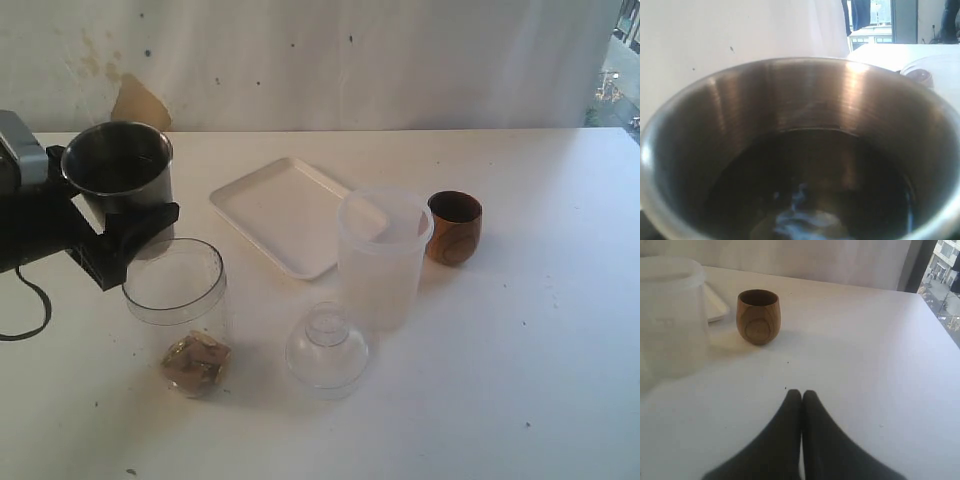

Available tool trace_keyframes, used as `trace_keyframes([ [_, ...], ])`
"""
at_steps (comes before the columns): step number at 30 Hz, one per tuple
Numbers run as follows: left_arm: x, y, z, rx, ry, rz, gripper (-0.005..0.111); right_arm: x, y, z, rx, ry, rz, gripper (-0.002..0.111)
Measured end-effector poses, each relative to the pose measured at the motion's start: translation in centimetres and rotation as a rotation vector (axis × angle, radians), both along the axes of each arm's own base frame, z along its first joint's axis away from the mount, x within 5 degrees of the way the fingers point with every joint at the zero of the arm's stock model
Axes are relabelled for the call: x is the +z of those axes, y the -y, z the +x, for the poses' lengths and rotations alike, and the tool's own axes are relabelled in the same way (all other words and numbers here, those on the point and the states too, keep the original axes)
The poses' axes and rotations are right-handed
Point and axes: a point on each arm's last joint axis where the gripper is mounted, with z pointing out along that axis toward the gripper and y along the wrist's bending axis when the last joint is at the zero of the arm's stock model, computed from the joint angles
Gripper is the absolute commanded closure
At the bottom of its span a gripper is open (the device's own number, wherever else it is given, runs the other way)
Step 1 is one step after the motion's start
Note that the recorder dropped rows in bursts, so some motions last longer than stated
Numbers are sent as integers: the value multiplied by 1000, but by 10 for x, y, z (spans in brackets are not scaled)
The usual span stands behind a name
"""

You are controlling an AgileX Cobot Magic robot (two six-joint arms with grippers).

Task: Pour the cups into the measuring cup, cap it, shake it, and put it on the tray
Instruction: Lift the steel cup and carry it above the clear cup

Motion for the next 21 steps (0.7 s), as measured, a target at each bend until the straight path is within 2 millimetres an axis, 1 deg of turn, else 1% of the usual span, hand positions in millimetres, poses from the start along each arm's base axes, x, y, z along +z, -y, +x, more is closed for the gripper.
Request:
trace_keyframes([
  [4, 0, 0, -1, -18, 50, 51, 107, 0, 0, 0, 0, 0, 0, 108],
  [10, 0, 1, -1, -26, 83, 81, 107, 0, 0, 0, 0, 0, 0, 108],
  [16, 2, 1, 0, -42, 173, 150, 107, 0, 0, 0, 0, 0, 2, 108],
  [21, 8, 2, 2, -41, 111, 26, 107, 0, 0, 0, 0, 0, 2, 108],
])
